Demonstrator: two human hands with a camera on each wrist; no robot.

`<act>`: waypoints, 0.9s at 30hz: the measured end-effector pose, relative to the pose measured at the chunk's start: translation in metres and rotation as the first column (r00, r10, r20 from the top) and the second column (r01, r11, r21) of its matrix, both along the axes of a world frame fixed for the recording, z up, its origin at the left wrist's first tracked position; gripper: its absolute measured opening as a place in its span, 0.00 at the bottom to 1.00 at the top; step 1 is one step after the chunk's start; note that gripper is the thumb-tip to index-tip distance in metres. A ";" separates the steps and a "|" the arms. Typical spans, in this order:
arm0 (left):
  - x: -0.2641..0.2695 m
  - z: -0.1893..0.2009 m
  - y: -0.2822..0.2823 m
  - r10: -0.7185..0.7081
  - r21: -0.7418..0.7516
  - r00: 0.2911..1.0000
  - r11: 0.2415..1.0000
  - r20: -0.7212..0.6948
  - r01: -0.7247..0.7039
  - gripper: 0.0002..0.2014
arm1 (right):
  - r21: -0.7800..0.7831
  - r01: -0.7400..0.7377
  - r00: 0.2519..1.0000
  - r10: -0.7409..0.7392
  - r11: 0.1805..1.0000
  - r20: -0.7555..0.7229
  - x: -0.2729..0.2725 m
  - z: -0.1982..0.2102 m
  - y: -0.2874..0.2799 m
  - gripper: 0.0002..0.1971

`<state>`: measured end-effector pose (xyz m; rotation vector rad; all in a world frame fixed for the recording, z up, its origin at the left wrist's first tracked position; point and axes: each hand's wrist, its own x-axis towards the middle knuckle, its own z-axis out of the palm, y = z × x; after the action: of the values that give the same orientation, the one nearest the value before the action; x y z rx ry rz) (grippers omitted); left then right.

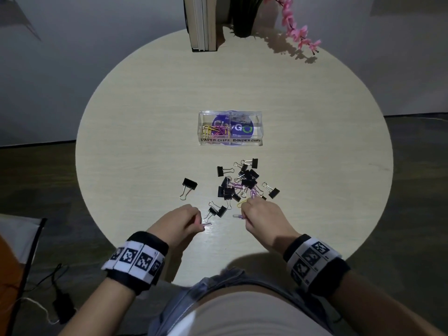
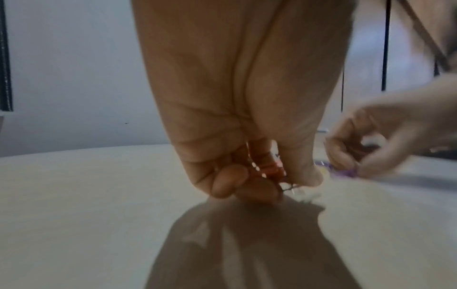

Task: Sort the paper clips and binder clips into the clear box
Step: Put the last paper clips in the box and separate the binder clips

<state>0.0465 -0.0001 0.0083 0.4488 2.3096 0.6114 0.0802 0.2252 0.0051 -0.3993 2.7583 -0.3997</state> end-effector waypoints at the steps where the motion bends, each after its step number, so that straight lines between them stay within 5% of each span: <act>1: -0.009 0.009 0.006 0.039 0.030 0.999 0.999 0.006 -0.039 0.09 | -0.014 0.011 1.000 -0.011 1.000 0.006 -0.001 0.002 0.001 0.08; 5: -0.073 0.048 0.036 0.197 0.144 0.961 0.975 -0.196 -0.171 0.05 | -0.180 0.217 0.976 -0.208 0.959 0.069 -0.017 0.016 0.010 0.07; 13: -0.174 0.042 0.073 0.115 -0.013 0.882 0.991 -0.457 -0.135 0.14 | -0.350 0.416 0.898 -0.440 0.839 0.013 -0.094 0.050 0.017 0.08; 22: -0.115 0.020 0.054 0.109 0.093 0.828 0.993 -0.550 -0.069 0.09 | -0.453 0.375 0.907 -0.422 0.809 -0.002 -0.184 0.066 -0.024 0.09; 27: -0.067 0.004 0.070 -0.155 0.030 0.886 0.982 -0.437 0.186 0.11 | -0.459 0.414 0.889 -0.458 0.786 0.016 -0.186 0.068 -0.030 0.14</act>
<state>-0.0203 0.0696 0.0125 0.8908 2.6305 0.5494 -0.1056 0.1954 0.0729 0.1435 2.8164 -1.1834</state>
